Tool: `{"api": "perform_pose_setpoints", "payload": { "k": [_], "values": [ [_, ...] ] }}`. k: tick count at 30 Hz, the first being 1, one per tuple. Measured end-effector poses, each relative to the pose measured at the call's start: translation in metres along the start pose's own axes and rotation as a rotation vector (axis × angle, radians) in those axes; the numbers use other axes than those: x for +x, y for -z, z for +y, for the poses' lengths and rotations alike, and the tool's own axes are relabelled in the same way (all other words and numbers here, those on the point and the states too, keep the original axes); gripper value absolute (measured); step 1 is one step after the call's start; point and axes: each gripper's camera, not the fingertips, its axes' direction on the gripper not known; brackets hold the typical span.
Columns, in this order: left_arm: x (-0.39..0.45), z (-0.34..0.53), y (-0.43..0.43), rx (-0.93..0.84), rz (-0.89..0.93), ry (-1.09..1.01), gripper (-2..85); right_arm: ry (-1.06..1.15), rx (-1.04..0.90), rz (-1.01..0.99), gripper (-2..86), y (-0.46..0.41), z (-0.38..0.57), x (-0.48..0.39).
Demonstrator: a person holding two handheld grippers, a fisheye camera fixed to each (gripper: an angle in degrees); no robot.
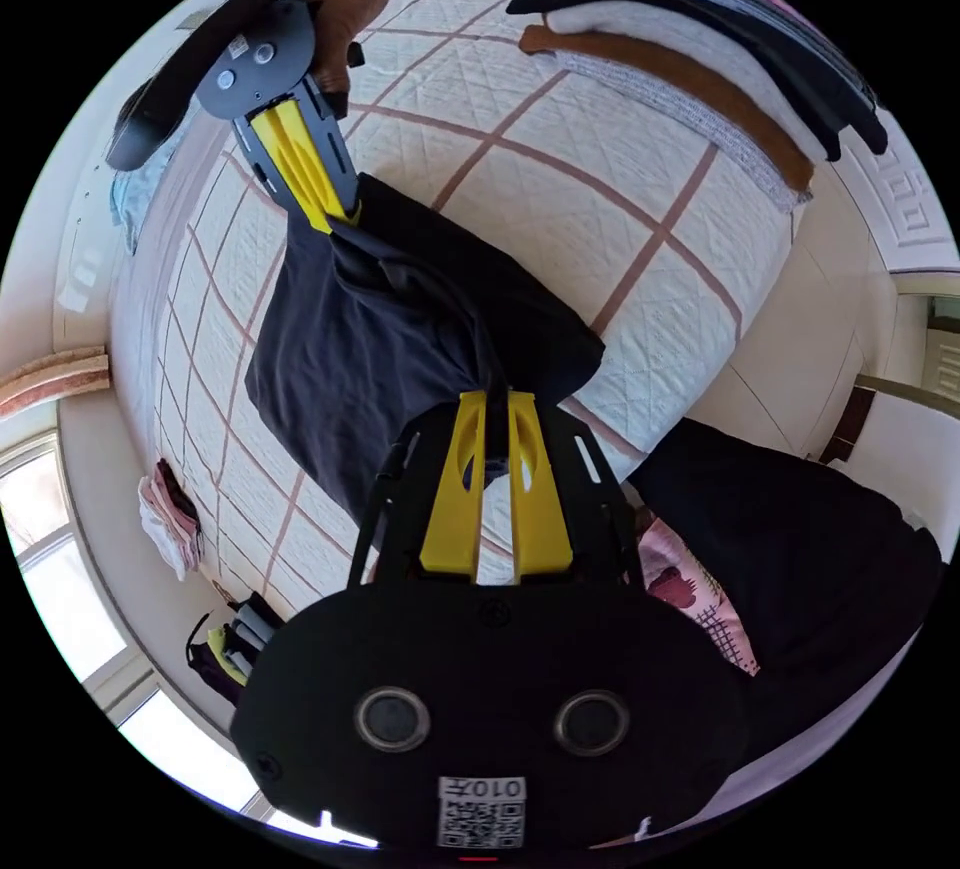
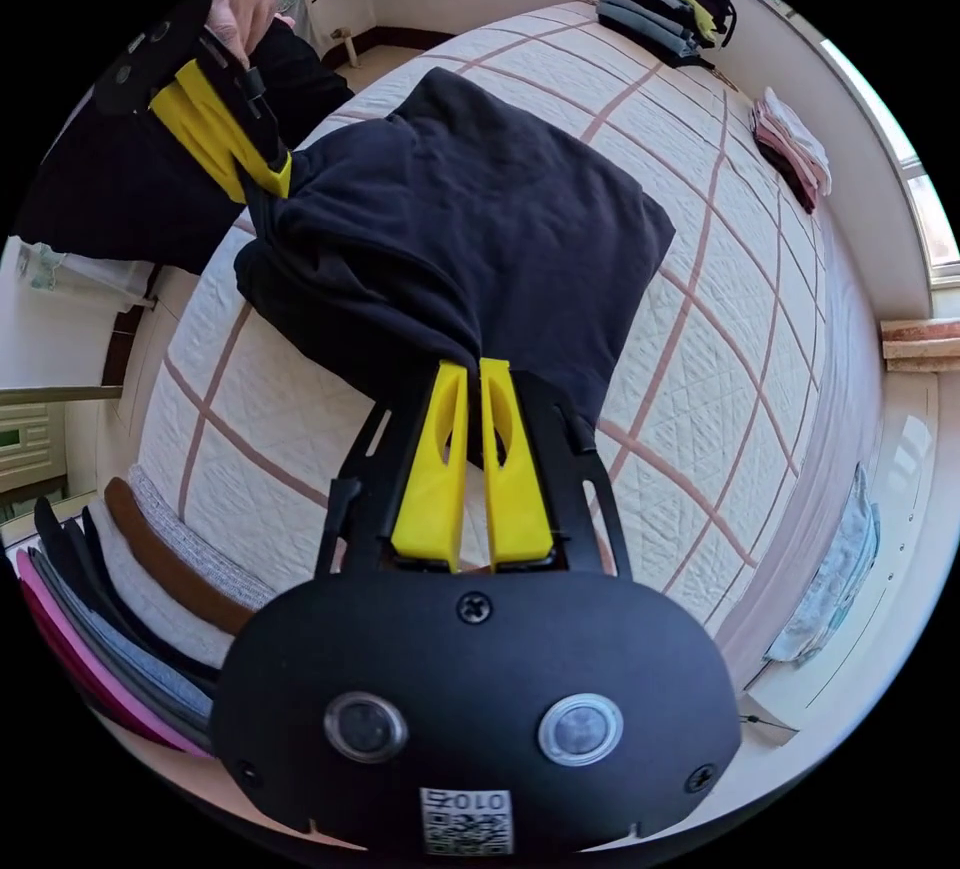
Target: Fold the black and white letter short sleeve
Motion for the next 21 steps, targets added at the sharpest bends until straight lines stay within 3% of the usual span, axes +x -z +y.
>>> {"api": "perform_pose_setpoints", "payload": {
  "k": [9, 14, 21],
  "values": [
    [0.019, -0.032, -0.012, -0.035, -0.022, -0.047, 5.2, -0.006, 0.000, -0.043, 3.1, -0.016, 0.032, 0.007],
    [0.029, -0.050, -0.041, -0.127, 0.043, -0.145, 7.3, -0.026, -0.081, -0.127, 5.2, -0.031, 0.046, 0.007],
    [0.019, -0.041, -0.029, -0.066, 0.172, -0.174, 8.0, -0.144, -0.113, -0.192, 3.5, -0.006, 0.093, 0.018]
  ]
}}
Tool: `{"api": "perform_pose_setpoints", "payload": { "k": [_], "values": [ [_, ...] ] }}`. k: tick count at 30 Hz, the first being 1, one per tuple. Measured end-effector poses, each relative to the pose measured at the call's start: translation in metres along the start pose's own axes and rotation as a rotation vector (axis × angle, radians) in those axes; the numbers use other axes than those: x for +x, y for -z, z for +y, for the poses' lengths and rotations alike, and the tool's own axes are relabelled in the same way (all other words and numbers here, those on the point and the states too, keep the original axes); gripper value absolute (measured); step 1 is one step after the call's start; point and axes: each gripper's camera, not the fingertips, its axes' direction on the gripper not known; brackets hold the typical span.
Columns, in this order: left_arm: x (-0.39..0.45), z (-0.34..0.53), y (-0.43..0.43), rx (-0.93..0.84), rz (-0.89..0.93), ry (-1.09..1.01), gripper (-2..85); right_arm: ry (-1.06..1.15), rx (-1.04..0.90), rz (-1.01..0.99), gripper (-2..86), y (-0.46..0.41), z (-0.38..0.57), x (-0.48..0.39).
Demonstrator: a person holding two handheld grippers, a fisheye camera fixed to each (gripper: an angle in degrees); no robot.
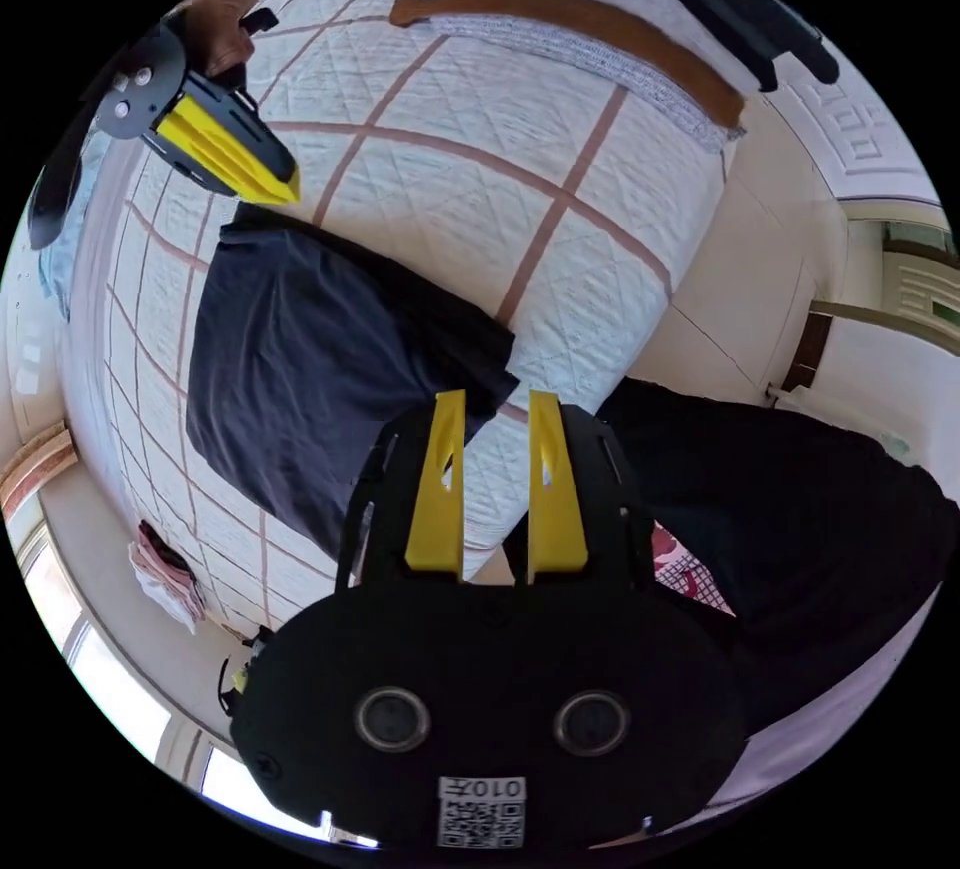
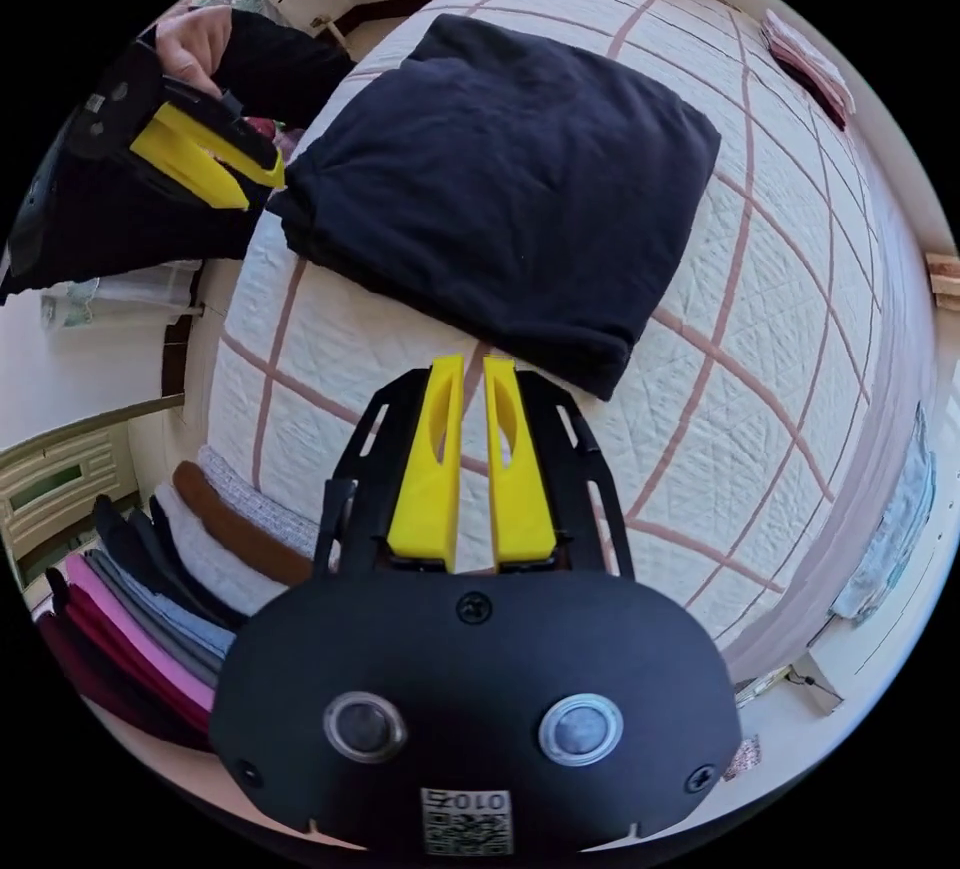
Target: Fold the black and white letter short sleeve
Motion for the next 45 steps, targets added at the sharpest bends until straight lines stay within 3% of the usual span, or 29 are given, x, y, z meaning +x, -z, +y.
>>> {"api": "perform_pose_setpoints", "payload": {
  "k": [4, 6, 8, 10, 13, 14, 19, 21, 30, 37, 45],
  "values": [
    [-0.023, 0.023, 0.013, 0.156, 0.175, 0.032, 7.1, -0.122, 0.088, -0.004, 3.1, 0.015, 0.002, 0.026],
    [-0.057, 0.050, 0.007, 0.243, 0.309, 0.200, 6.7, -0.250, 0.260, -0.009, 3.4, 0.035, 0.000, 0.060],
    [-0.119, 0.121, -0.018, 0.393, 0.523, 0.592, 6.3, -0.342, 0.412, -0.021, 4.5, 0.049, -0.001, 0.092],
    [-0.150, 0.183, -0.039, 0.453, 0.503, 0.846, 6.2, -0.435, 0.507, -0.066, 5.4, 0.054, -0.008, 0.131],
    [-0.186, 0.261, -0.065, 0.371, 0.289, 1.092, 6.0, -0.520, 0.466, -0.224, 4.3, 0.043, -0.034, 0.198],
    [-0.199, 0.284, -0.082, 0.354, 0.342, 1.148, 6.1, -0.529, 0.450, -0.287, 3.9, 0.036, -0.047, 0.220],
    [-0.227, 0.323, -0.143, 0.368, 0.603, 1.192, 6.2, -0.540, 0.311, -0.535, 4.2, -0.003, -0.097, 0.279],
    [-0.231, 0.328, -0.152, 0.379, 0.629, 1.185, 6.0, -0.536, 0.196, -0.584, 4.9, -0.024, -0.112, 0.295],
    [-0.241, 0.355, -0.177, 0.394, 0.670, 1.136, 3.0, -0.496, 0.056, -0.756, 3.3, -0.063, -0.129, 0.305],
    [-0.237, 0.380, -0.182, 0.416, 0.630, 1.090, 1.4, -0.638, 0.193, -0.586, 2.1, -0.050, -0.093, 0.307],
    [-0.241, 0.404, -0.195, 0.419, 0.689, 1.127, 3.2, -0.656, 0.371, -0.447, 2.1, -0.061, -0.072, 0.276]
  ]
}}
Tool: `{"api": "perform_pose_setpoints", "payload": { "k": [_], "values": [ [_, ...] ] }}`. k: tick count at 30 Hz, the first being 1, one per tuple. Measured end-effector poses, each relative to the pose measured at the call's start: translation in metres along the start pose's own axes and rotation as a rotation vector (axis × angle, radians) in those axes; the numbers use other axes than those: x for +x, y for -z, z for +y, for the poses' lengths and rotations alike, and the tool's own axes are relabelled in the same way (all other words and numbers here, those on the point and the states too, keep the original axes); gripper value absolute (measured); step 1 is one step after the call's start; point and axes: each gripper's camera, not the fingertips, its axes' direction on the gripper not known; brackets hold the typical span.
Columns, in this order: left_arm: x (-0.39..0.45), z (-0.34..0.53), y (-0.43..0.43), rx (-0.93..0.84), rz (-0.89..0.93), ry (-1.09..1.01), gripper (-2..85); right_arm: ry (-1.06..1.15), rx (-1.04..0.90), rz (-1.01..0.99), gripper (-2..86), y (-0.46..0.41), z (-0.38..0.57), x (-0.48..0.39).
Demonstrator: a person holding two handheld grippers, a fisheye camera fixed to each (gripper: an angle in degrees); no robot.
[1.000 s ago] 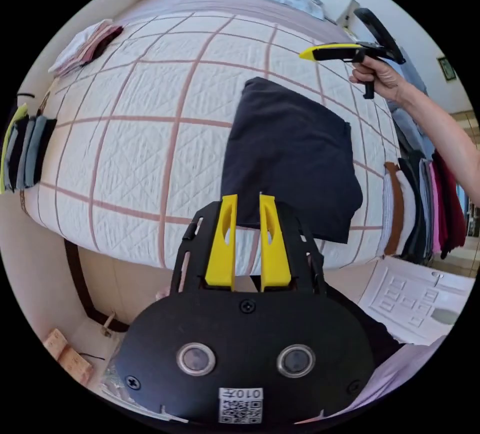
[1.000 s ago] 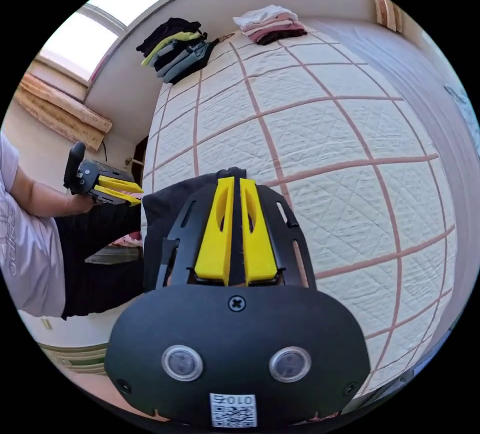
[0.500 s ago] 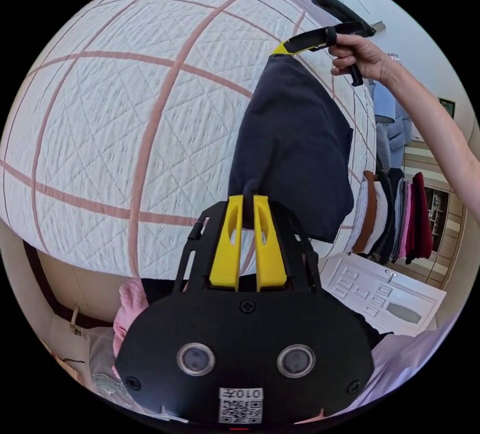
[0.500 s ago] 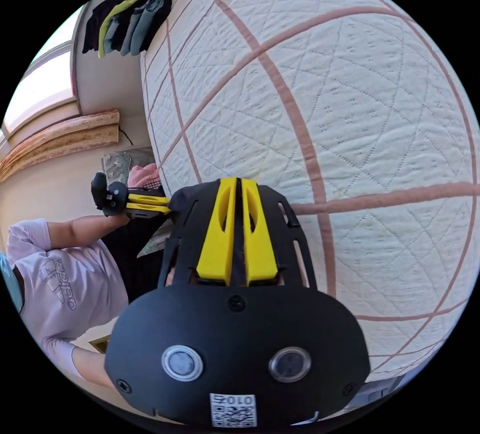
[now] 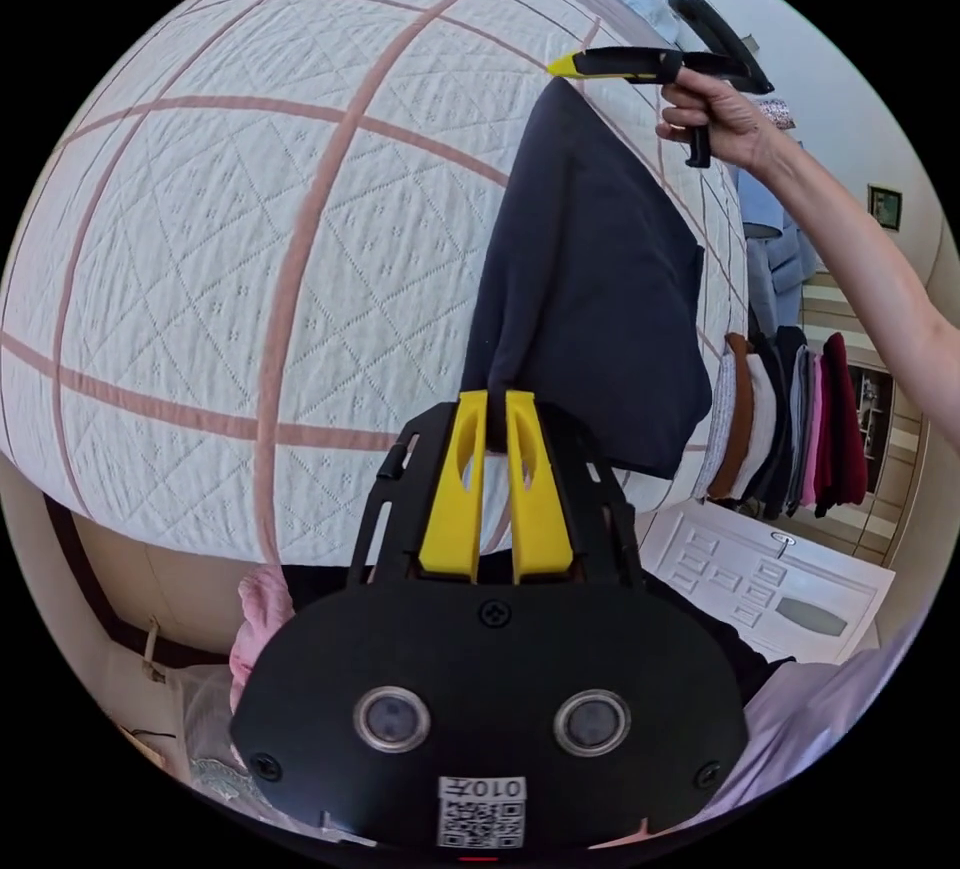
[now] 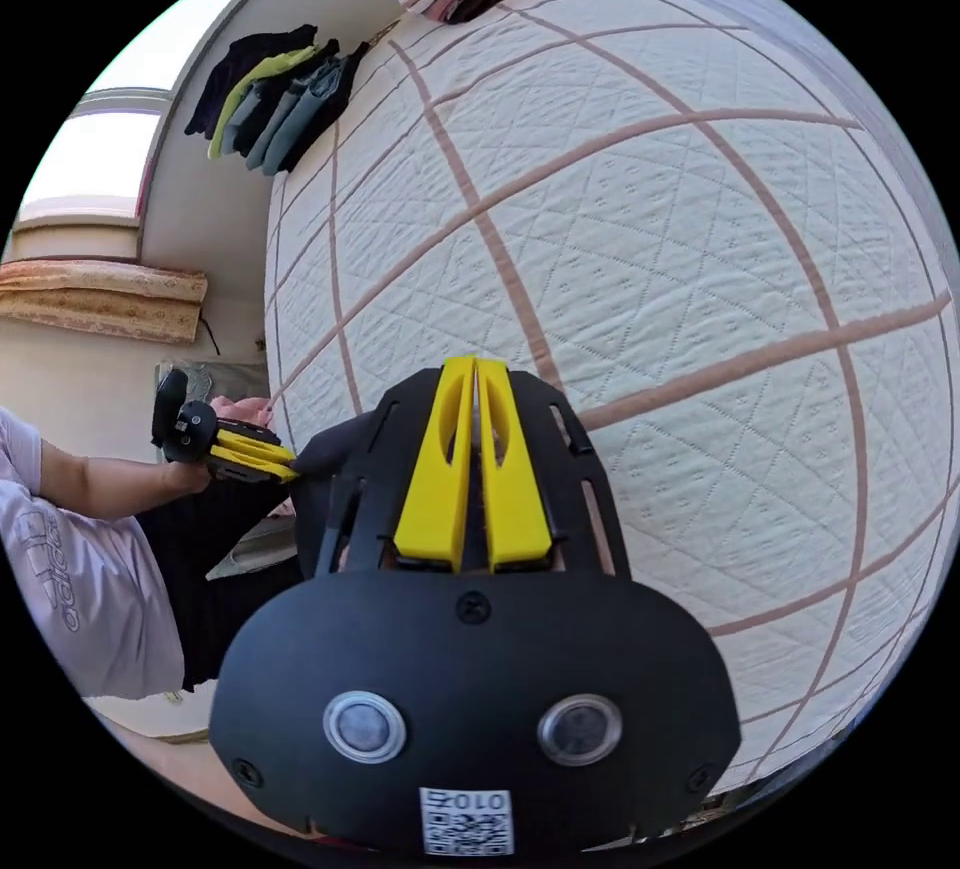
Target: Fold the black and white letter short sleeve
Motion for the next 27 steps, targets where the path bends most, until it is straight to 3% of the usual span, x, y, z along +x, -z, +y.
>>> {"api": "perform_pose_setpoints", "payload": {
  "k": [4, 8, 16, 20, 23, 25, 27],
  "values": [
    [-0.002, 0.020, 0.030, 0.045, -0.117, -0.023, 5.0, 0.022, 0.142, 0.062, 2.1, 0.026, 0.046, -0.021],
    [0.026, 0.027, 0.054, 0.096, -0.377, -0.164, 5.6, 0.014, 0.253, 0.088, 2.2, 0.023, 0.120, -0.067],
    [0.034, 0.008, 0.016, 0.006, -0.401, -0.309, 4.6, -0.137, 0.199, 0.052, 2.3, -0.067, 0.210, -0.113],
    [0.012, 0.004, 0.013, -0.020, -0.330, -0.300, 4.1, -0.208, 0.034, 0.174, 2.1, -0.110, 0.222, -0.096],
    [0.000, 0.006, 0.032, 0.003, -0.317, -0.248, 3.3, -0.289, 0.100, 0.073, 2.3, -0.097, 0.242, -0.078],
    [-0.008, 0.014, 0.055, 0.082, -0.377, -0.197, 2.6, -0.386, 0.253, 0.150, 2.7, -0.069, 0.273, -0.082],
    [-0.021, 0.020, 0.068, 0.109, -0.328, -0.169, 3.2, -0.553, 0.454, 0.036, 3.6, -0.052, 0.332, -0.084]
  ]
}}
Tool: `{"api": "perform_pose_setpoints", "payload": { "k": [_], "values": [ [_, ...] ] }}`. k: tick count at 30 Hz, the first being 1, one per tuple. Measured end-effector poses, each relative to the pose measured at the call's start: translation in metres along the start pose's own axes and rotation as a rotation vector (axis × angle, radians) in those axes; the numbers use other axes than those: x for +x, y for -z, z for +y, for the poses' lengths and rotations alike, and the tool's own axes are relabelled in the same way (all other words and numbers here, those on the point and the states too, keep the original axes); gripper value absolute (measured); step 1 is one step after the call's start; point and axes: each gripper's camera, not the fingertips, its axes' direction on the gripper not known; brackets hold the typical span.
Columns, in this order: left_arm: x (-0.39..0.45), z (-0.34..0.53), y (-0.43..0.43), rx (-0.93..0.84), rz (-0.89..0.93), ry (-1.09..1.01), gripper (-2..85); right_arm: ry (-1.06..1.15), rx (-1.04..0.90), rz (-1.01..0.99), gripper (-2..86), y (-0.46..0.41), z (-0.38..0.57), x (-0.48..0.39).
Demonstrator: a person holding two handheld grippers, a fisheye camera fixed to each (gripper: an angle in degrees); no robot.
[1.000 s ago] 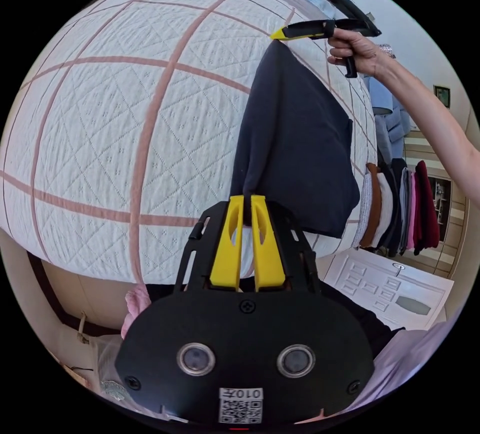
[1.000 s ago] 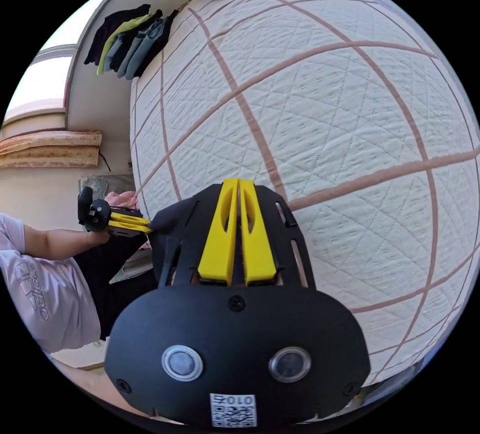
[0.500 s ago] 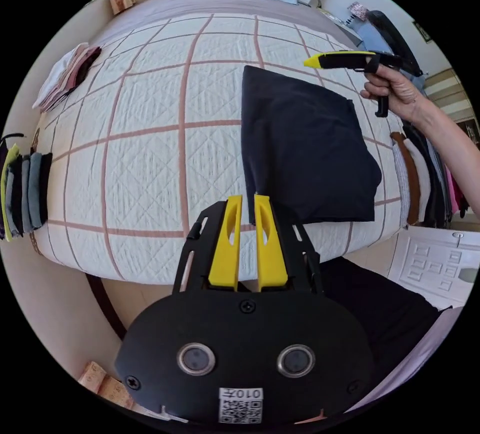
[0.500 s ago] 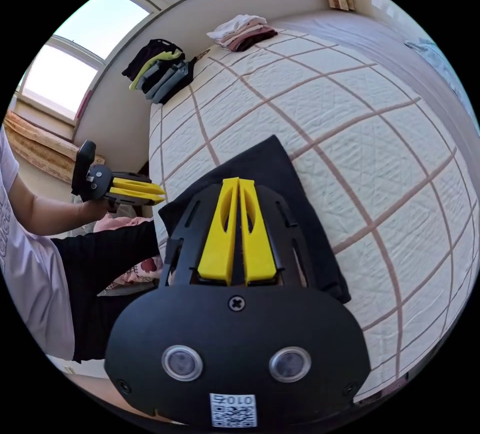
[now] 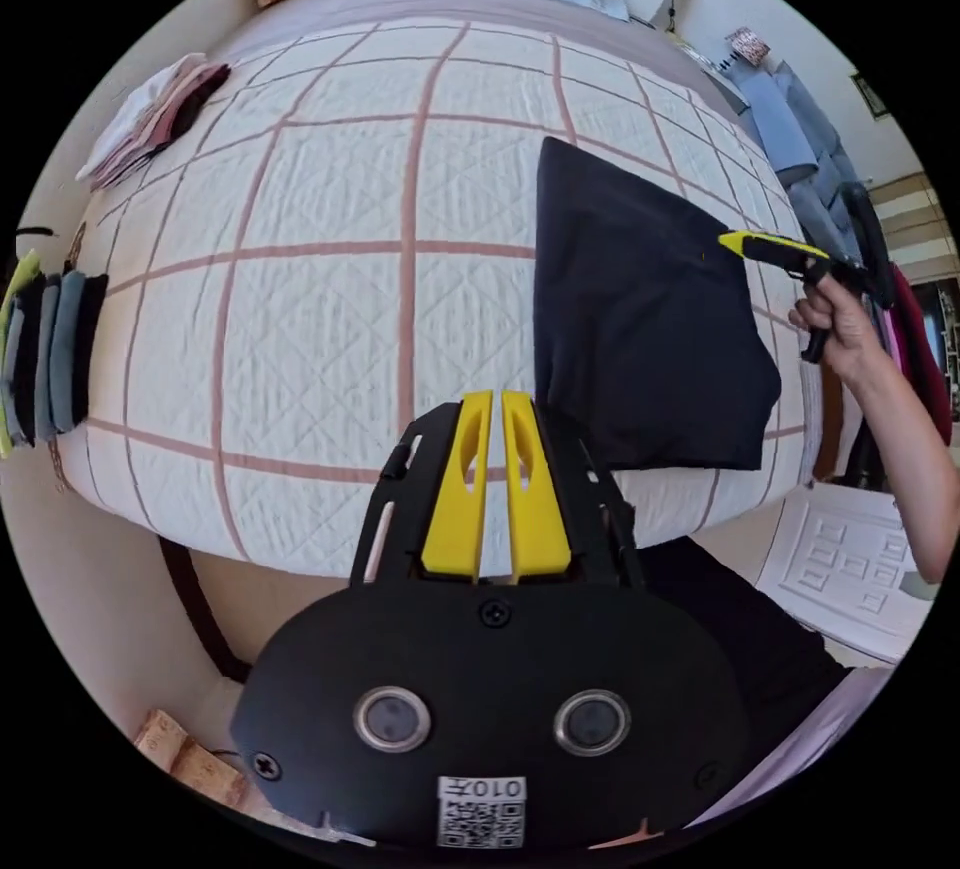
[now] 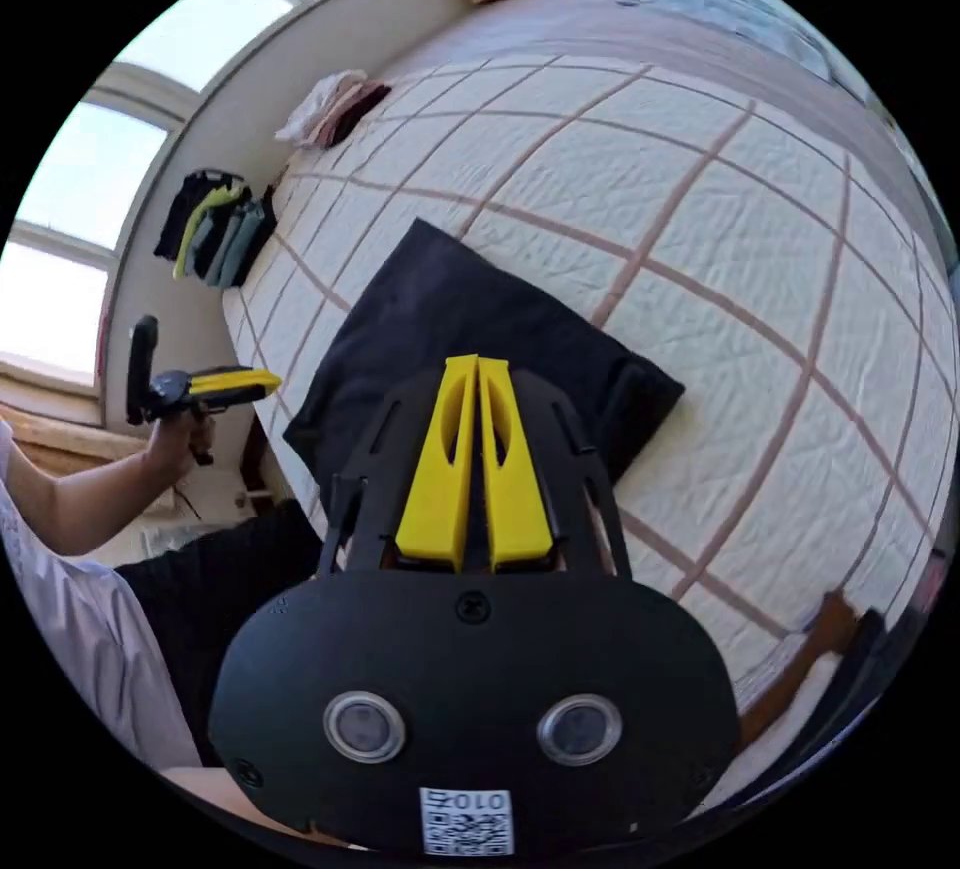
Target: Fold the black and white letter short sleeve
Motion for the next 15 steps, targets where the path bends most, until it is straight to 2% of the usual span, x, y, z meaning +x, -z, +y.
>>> {"api": "perform_pose_setpoints", "payload": {
  "k": [2, 4, 6, 9, 12, 15],
  "values": [
    [-0.018, 0.003, -0.010, -0.058, 0.157, 0.025, 4.6, -0.111, 0.045, -0.094, 5.4, 0.010, 0.043, 0.017],
    [-0.022, 0.003, -0.020, -0.095, 0.199, 0.014, 5.3, -0.199, 0.040, -0.121, 8.6, 0.008, 0.090, 0.027],
    [-0.021, -0.001, -0.026, -0.111, 0.218, -0.017, 5.6, -0.327, 0.025, -0.173, 13.3, -0.005, 0.149, 0.032],
    [-0.017, -0.008, -0.034, -0.136, 0.247, -0.060, 6.0, -0.432, 0.067, -0.230, 15.8, -0.026, 0.200, 0.028],
    [-0.018, -0.012, -0.040, -0.155, 0.276, -0.076, 6.3, -0.522, 0.069, -0.197, 16.9, -0.049, 0.221, 0.024],
    [-0.023, -0.012, -0.043, -0.165, 0.288, -0.096, 6.7, -0.603, 0.149, -0.172, 17.4, -0.061, 0.232, 0.022]
  ]
}}
